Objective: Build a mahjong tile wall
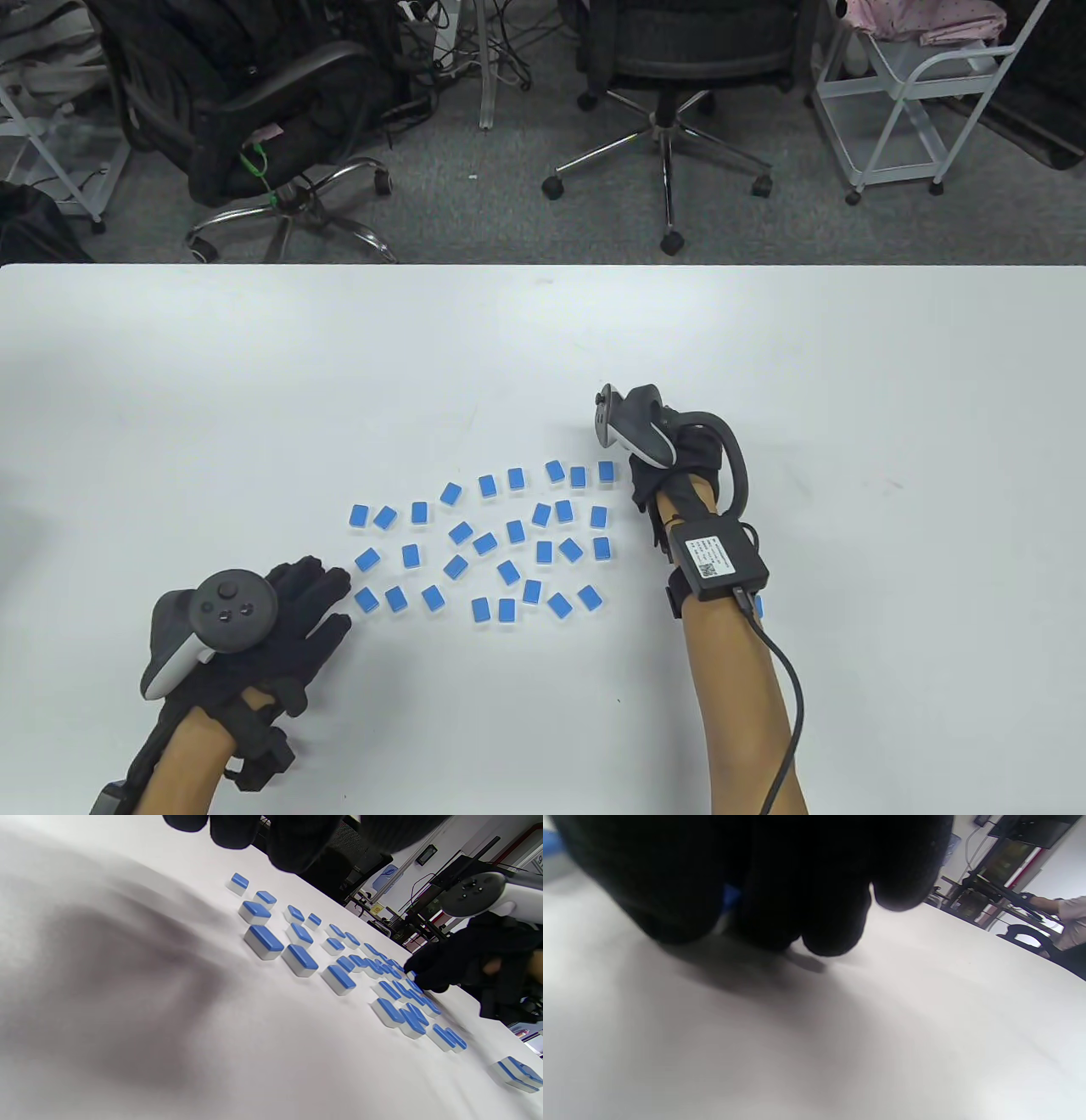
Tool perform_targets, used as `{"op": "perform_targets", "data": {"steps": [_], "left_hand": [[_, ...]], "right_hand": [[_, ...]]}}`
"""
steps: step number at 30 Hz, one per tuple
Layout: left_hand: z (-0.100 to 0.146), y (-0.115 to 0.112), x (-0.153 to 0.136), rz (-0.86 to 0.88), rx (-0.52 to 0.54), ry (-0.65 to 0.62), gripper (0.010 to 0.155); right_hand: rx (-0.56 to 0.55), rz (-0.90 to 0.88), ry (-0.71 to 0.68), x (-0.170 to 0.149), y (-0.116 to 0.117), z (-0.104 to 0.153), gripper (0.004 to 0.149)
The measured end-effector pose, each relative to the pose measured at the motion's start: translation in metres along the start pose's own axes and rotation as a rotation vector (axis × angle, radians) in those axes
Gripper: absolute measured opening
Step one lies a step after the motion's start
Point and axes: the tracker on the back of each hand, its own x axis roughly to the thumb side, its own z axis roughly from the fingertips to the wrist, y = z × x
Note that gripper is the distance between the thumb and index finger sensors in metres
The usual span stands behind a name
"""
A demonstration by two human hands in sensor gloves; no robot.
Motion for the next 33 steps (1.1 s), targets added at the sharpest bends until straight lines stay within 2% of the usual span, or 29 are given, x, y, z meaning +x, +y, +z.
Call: {"op": "perform_targets", "data": {"steps": [3,5,8,10,13,15,17,20,24,33], "left_hand": [[0.0,0.0,0.0,-0.001,0.004,-0.003,0.068],[0.001,0.0,0.0,-0.003,0.004,-0.003,0.068],[0.001,0.0,0.0,-0.005,0.007,-0.006,0.068],[0.0,0.0,0.0,-0.009,0.007,-0.009,0.068],[-0.001,-0.002,0.002,-0.018,-0.003,-0.014,0.068],[-0.001,-0.004,0.003,-0.017,-0.009,-0.017,0.068],[-0.001,-0.006,0.004,-0.018,-0.015,-0.019,0.068],[-0.001,-0.008,0.003,-0.016,-0.025,-0.016,0.068],[-0.003,-0.007,-0.001,0.001,-0.024,0.004,0.067],[-0.005,-0.01,-0.002,0.002,-0.043,0.008,0.068]], "right_hand": [[-0.017,0.011,-0.062,-0.026,0.007,0.016,0.056],[-0.069,-0.034,-0.113,-0.048,0.011,0.031,0.057],[-0.08,-0.113,-0.187,-0.087,0.024,0.062,0.057],[-0.015,-0.157,-0.227,-0.112,0.044,0.084,0.058],[0.037,-0.236,-0.299,-0.131,0.071,0.103,0.058],[0.032,-0.319,-0.346,-0.137,0.085,0.11,0.058],[-0.034,-0.341,-0.35,-0.14,0.087,0.113,0.059],[0.013,-0.343,-0.368,-0.139,0.085,0.111,0.059],[-0.031,-0.251,-0.377,-0.131,0.086,0.115,0.059],[-0.057,-0.223,-0.39,-0.127,0.088,0.118,0.06]]}}
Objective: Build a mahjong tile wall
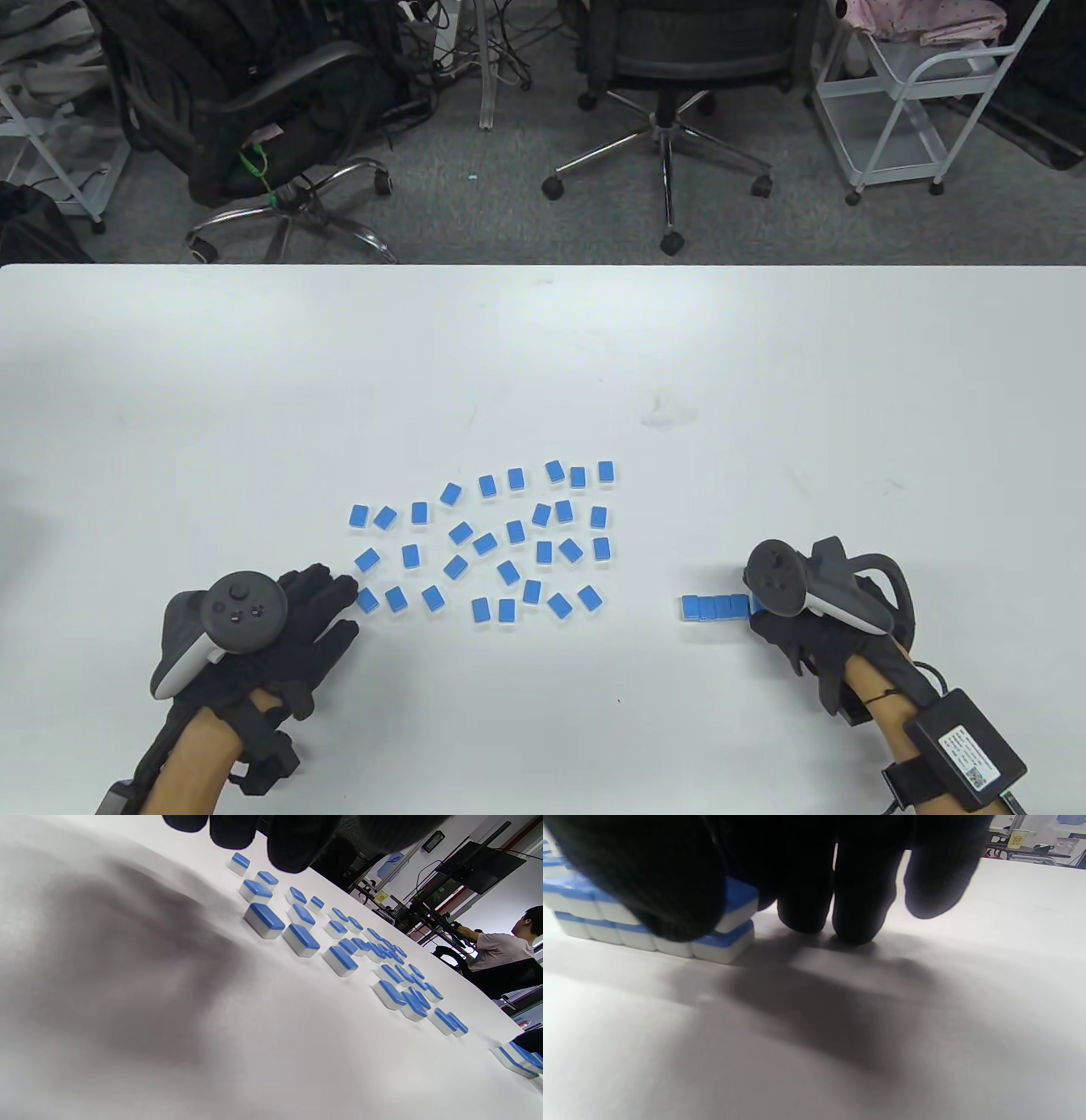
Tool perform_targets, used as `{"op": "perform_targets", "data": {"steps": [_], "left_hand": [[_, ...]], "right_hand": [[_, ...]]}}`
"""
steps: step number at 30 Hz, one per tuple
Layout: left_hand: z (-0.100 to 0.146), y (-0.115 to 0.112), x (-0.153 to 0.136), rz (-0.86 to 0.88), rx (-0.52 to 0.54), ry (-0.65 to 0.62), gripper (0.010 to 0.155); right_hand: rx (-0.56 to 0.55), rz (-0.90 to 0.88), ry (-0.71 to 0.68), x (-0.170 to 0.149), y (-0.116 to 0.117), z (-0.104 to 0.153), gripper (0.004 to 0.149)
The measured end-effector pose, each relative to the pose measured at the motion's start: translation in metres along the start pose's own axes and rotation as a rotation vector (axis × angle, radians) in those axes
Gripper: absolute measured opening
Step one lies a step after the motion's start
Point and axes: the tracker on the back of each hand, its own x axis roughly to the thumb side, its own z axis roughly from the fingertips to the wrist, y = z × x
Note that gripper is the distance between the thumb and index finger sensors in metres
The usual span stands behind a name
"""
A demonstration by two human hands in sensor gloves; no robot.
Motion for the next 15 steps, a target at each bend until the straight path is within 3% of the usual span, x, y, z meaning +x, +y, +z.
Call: {"op": "perform_targets", "data": {"steps": [15], "left_hand": [[0.001,0.0014,0.0008,0.004,-0.001,0.002,0.067]], "right_hand": [[0.005,0.003,-0.004,0.0032,0.0014,0.0008,0.065]]}}
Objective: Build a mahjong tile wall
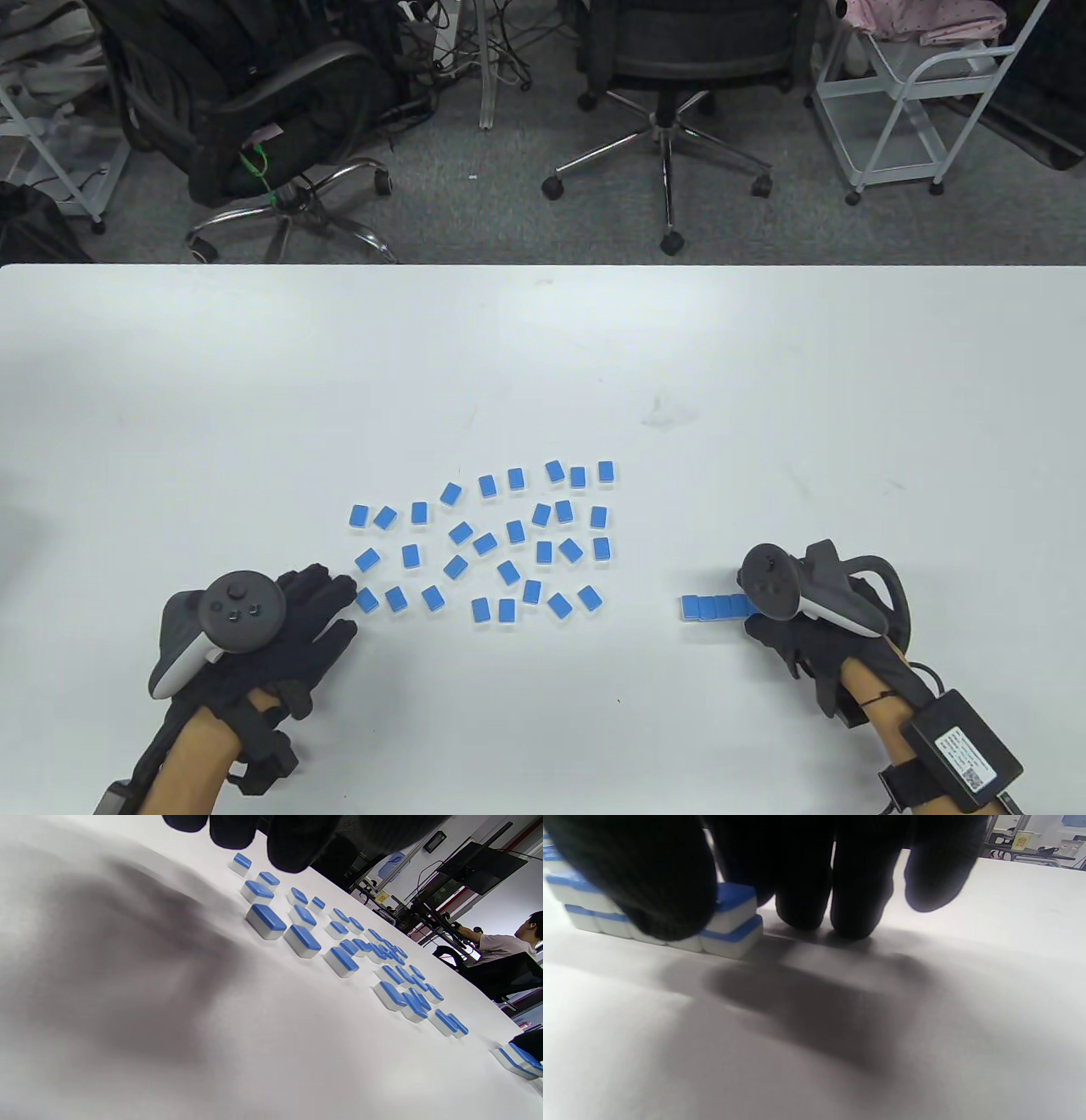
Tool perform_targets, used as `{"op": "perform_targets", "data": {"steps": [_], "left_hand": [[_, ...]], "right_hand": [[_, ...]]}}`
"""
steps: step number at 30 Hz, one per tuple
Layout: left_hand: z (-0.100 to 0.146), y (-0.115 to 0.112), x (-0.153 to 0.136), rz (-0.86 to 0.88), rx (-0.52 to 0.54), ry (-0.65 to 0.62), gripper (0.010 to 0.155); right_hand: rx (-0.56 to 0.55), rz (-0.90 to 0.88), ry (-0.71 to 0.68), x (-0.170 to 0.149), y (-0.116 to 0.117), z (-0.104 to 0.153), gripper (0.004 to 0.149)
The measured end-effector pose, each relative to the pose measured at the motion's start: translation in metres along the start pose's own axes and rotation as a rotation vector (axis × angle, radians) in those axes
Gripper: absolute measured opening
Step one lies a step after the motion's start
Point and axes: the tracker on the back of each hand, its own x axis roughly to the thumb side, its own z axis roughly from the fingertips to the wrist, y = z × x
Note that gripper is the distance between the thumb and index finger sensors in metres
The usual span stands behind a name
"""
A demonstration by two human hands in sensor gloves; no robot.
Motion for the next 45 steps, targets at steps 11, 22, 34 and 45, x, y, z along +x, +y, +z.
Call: {"op": "perform_targets", "data": {"steps": [11,22,34,45], "left_hand": [[0.003,0.0,0.001,-0.003,0.011,-0.008,0.068],[0.002,0.001,0.002,-0.01,0.011,-0.021,0.068],[0.002,0.003,0.002,-0.015,0.02,-0.027,0.067],[0.002,0.004,0.004,-0.019,0.022,-0.033,0.067]], "right_hand": [[-0.31,0.031,-0.085,0.033,-0.032,0.024,0.063],[-0.241,0.413,-0.272,0.175,-0.032,-0.002,0.063],[-0.123,0.53,-0.244,0.197,-0.013,-0.035,0.057],[-0.106,0.452,0.11,0.112,-0.06,-0.071,0.057]]}}
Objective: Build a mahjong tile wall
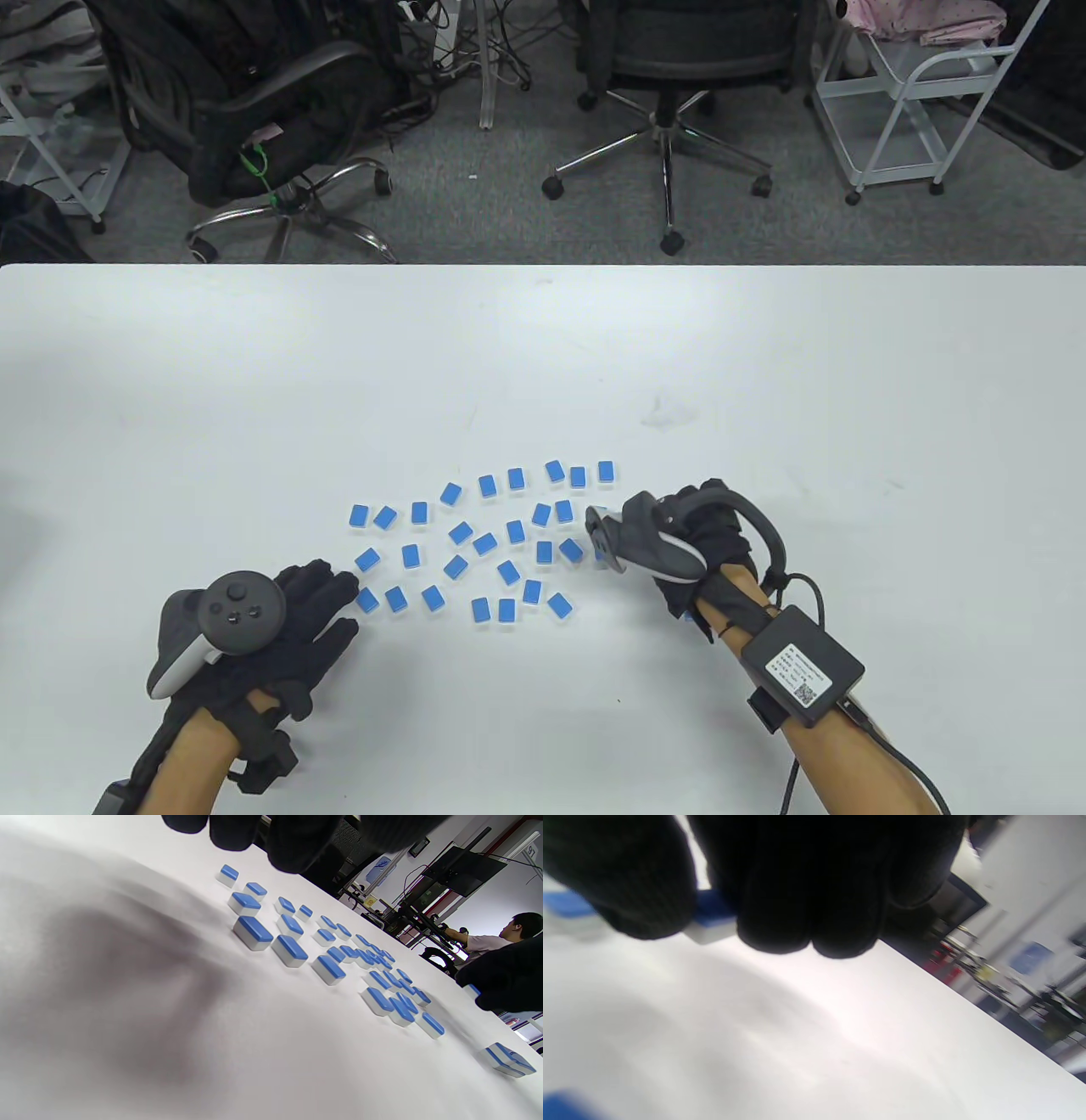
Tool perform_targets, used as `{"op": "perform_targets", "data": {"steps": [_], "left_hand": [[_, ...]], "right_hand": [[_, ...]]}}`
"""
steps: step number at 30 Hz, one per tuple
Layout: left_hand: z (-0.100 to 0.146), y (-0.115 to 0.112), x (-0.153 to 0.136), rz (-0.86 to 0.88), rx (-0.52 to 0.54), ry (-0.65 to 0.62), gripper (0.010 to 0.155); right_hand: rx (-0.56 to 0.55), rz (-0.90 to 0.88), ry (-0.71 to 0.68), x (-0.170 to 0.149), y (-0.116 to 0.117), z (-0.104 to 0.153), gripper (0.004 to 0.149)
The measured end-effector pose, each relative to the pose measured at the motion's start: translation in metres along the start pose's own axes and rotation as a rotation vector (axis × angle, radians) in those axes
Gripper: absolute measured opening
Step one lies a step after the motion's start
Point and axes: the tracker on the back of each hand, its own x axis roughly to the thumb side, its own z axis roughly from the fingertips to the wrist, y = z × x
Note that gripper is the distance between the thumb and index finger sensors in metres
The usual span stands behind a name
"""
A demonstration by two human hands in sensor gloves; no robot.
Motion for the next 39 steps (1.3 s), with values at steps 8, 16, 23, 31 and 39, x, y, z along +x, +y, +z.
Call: {"op": "perform_targets", "data": {"steps": [8,16,23,31,39], "left_hand": [[0.0,0.001,0.0,0.004,-0.003,0.009,0.068],[-0.001,0.002,0.001,0.004,-0.001,0.005,0.068],[-0.001,0.003,0.001,0.002,0.006,0.004,0.068],[-0.001,0.003,0.001,0.002,0.003,0.003,0.067],[0.0,0.004,0.001,0.004,0.006,0.005,0.067]], "right_hand": [[0.176,-0.056,0.12,-0.012,0.032,-0.038,0.055],[0.181,-0.015,0.088,-0.013,0.034,-0.03,0.064],[0.084,-0.106,0.059,-0.022,0.01,-0.012,0.068],[-0.098,-0.035,-0.198,0.04,-0.016,0.017,0.06],[-0.13,0.078,-0.198,0.076,-0.015,0.012,0.054]]}}
